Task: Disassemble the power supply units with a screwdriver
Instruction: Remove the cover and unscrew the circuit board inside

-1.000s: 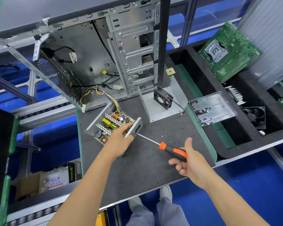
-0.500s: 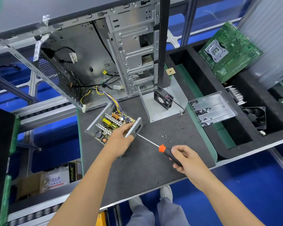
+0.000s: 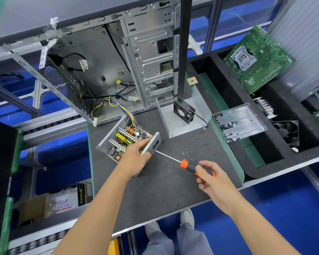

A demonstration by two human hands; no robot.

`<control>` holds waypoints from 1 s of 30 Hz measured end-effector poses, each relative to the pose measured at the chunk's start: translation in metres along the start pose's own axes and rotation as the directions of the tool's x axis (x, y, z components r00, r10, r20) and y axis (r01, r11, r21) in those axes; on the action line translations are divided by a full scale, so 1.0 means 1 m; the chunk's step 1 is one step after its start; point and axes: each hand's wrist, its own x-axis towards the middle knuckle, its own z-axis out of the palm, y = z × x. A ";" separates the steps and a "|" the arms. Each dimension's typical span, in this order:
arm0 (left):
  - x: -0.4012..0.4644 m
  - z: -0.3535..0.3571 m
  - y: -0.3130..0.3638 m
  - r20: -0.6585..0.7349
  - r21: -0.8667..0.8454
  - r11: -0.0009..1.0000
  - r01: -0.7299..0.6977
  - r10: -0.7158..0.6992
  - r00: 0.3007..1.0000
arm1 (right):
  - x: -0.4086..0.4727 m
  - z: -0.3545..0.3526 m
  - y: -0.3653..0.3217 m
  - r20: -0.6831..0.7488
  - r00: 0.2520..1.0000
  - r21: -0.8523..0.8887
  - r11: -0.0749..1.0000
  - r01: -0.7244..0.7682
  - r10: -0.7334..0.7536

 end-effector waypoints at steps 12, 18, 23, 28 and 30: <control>-0.001 0.000 0.000 -0.002 -0.012 1.000 -0.014 0.014 1.000 | -0.002 0.007 -0.005 0.083 0.990 0.031 0.993 -0.115 0.112; 0.001 0.000 -0.001 -0.002 -0.014 1.000 -0.011 0.011 1.000 | 0.000 0.001 0.000 0.002 1.000 -0.226 0.974 0.011 -0.011; 0.001 0.000 -0.001 -0.004 -0.002 1.000 -0.012 0.012 1.000 | -0.001 0.005 -0.004 0.026 0.998 -0.008 0.999 -0.050 0.050; 0.000 0.000 -0.001 -0.004 -0.009 1.000 -0.005 0.005 1.000 | 0.002 0.000 -0.005 0.049 0.982 -0.104 0.979 -0.174 0.180; 0.001 0.000 -0.001 -0.008 -0.012 1.000 -0.010 0.010 1.000 | 0.003 -0.002 -0.004 0.034 0.994 -0.127 0.987 -0.098 0.103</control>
